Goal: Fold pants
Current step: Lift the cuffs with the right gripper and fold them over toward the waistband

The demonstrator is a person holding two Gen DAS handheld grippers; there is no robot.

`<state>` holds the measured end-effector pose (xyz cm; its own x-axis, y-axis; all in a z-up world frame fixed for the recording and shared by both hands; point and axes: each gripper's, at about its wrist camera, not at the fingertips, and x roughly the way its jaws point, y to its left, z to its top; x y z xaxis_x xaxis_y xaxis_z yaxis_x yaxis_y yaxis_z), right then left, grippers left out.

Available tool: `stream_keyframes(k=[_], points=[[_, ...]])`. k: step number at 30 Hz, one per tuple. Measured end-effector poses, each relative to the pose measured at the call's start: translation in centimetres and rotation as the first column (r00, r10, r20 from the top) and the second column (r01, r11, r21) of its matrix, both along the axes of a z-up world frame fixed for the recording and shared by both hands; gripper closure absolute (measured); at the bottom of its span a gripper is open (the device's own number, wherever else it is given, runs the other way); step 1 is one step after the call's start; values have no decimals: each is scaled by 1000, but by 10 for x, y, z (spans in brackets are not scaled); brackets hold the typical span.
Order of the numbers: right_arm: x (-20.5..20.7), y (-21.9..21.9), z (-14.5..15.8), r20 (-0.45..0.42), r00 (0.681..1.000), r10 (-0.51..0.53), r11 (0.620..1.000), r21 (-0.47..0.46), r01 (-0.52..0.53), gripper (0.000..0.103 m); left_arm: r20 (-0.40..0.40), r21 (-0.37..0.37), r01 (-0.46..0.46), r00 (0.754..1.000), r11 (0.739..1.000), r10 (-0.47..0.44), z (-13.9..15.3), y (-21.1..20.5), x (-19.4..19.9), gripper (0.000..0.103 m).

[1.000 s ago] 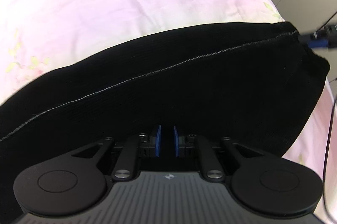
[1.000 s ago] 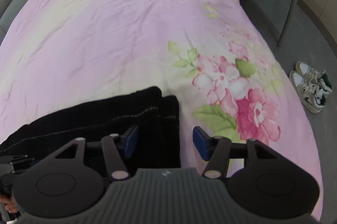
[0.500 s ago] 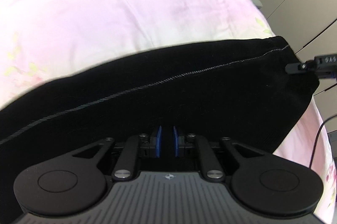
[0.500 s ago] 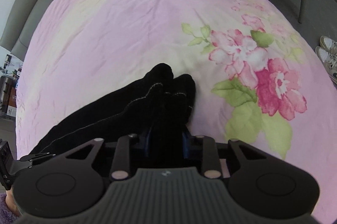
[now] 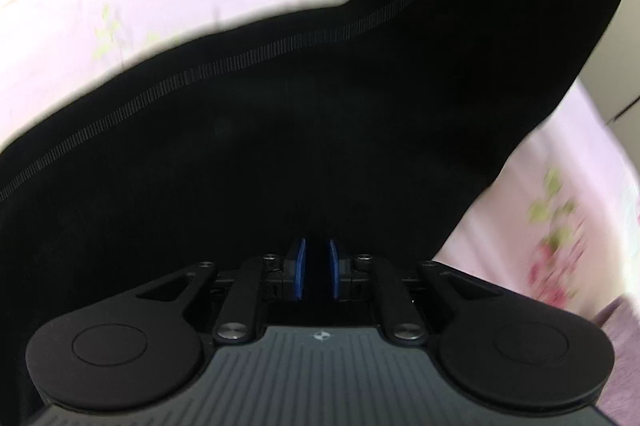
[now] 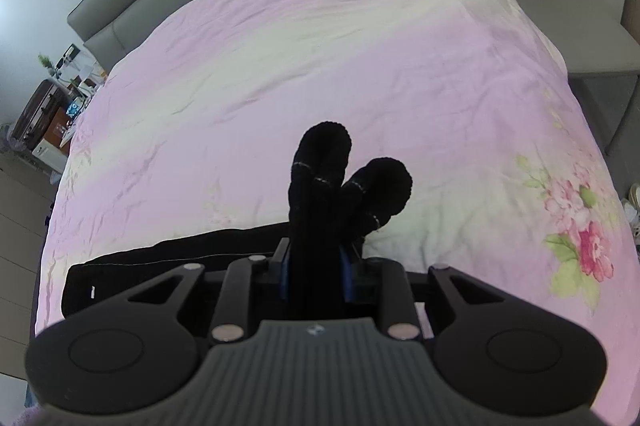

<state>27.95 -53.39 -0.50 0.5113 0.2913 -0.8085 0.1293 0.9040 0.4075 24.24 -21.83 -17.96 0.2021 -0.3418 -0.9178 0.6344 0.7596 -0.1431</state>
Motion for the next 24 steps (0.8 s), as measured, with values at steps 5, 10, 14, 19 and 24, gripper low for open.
stream_keyframes(k=[5, 10, 14, 19, 24], points=[[13, 83, 35, 20, 997, 79, 996, -41, -79, 83, 6, -24, -24, 1000, 999, 24, 5, 6, -1, 90], [31, 158, 41, -14, 988, 153, 986, -58, -154, 83, 91, -2, -29, 995, 1000, 29, 40, 44, 0, 89], [45, 212, 27, -42, 980, 193, 978, -72, -196, 84, 141, 51, -85, 987, 995, 77, 55, 81, 6, 89], [64, 265, -16, -114, 966, 231, 969, -63, -239, 83, 149, 65, -155, 978, 986, 144, 69, 127, 15, 89], [73, 308, -74, -193, 944, 267, 959, -46, -280, 83, 131, 27, -210, 970, 977, 205, 81, 163, 17, 89]])
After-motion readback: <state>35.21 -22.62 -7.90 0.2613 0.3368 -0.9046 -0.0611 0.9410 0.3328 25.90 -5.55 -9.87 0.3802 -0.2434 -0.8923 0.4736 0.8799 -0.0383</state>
